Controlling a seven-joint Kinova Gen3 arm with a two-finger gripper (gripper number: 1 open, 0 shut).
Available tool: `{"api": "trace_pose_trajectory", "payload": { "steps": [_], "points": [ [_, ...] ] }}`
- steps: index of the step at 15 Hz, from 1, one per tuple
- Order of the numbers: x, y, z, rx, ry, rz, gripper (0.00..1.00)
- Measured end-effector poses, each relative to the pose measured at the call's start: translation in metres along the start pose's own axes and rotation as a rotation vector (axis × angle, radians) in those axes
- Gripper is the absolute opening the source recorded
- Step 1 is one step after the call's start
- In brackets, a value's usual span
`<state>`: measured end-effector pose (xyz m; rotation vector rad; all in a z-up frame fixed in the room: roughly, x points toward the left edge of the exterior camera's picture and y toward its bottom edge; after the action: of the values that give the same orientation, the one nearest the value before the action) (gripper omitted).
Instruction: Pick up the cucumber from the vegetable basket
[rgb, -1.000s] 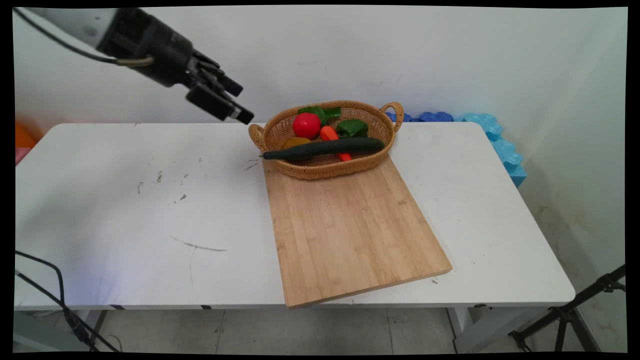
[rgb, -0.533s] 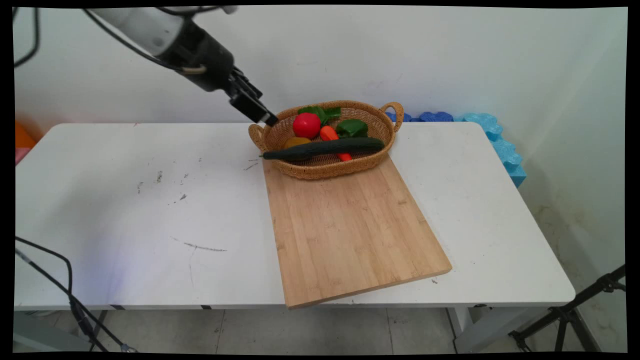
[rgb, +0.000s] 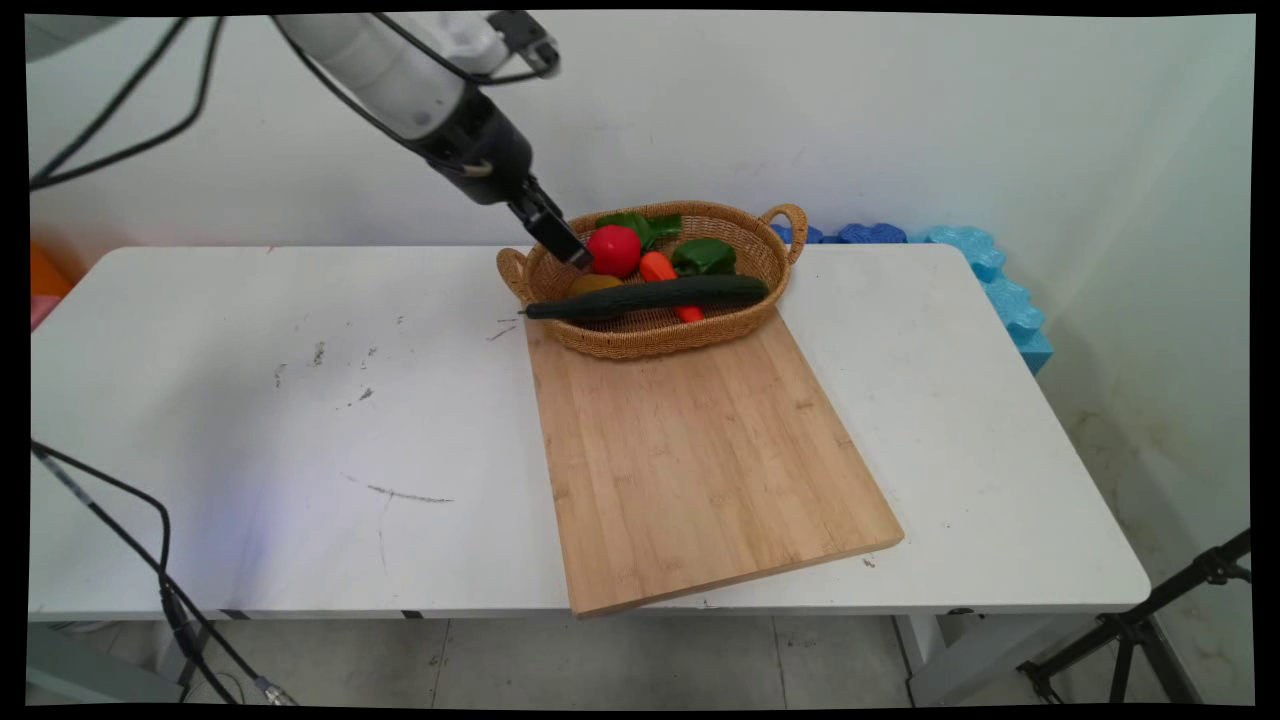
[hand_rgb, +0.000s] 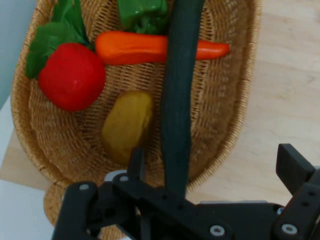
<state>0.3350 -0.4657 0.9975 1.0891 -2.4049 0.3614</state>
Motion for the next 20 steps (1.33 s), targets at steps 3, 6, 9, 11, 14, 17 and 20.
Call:
{"api": "trace_pose_trajectory", "payload": {
  "steps": [3,6,9,11,14,17,20],
  "points": [
    [0.012,-0.003,0.029,0.022,-0.032,-0.005,1.0],
    [0.023,-0.006,0.055,0.034,-0.055,-0.006,1.0],
    [0.03,-0.007,0.078,0.037,-0.07,-0.009,1.0],
    [0.035,-0.007,0.092,0.035,-0.078,-0.01,1.0],
    [0.039,-0.008,0.11,0.033,-0.087,-0.009,1.0],
    [0.044,-0.009,0.124,0.033,-0.092,-0.008,1.0],
    [0.047,-0.01,0.134,0.033,-0.095,-0.007,1.0]
  ]
}}
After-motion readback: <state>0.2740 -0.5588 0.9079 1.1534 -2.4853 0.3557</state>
